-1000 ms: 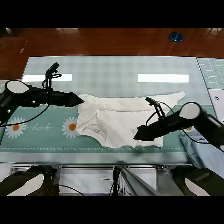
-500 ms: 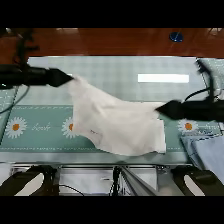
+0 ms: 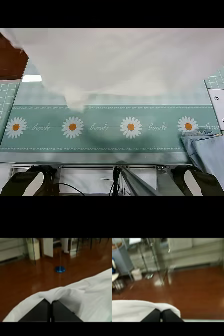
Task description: Fold the shirts.
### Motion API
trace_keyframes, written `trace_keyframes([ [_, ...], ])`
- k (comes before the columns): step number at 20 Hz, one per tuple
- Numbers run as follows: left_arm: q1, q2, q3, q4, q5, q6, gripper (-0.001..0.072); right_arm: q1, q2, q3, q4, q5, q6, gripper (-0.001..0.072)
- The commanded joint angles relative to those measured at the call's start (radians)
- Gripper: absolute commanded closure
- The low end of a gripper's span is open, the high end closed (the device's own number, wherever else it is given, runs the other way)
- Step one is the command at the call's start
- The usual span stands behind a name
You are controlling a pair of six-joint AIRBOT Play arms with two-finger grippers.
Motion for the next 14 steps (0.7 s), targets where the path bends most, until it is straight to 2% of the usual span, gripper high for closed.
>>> trace_keyframes([
  [1, 0.003, 0.071, 0.194, 0.018, -0.140, -0.126, 0.0689, -0.020, 0.000, 0.221, -0.063, 0.096, 0.038, 0.0688],
  [5, 0.003, 0.192, 0.224, 0.018, -0.256, -0.291, 0.0689, -0.020, 0.000, 0.404, -0.078, 0.405, 0.123, 0.0689],
  [8, 0.003, 0.243, 0.227, 0.018, -0.338, -0.418, 0.0689, -0.020, 0.001, 0.474, -0.102, 0.569, 0.161, 0.0689],
  [11, 0.017, 0.224, 0.216, 0.019, -0.457, -0.437, 0.0689, -0.020, -0.032, 0.475, -0.190, 0.794, 0.121, 0.0689],
  [13, 0.052, 0.180, 0.148, 0.018, -0.614, -0.401, 0.0689, -0.020, -0.068, 0.425, -0.222, 0.792, 0.057, 0.0689],
  [14, 0.072, 0.170, 0.077, 0.009, -0.614, -0.371, 0.0689, -0.020, -0.091, 0.377, -0.229, 0.792, 0.036, 0.0689],
])
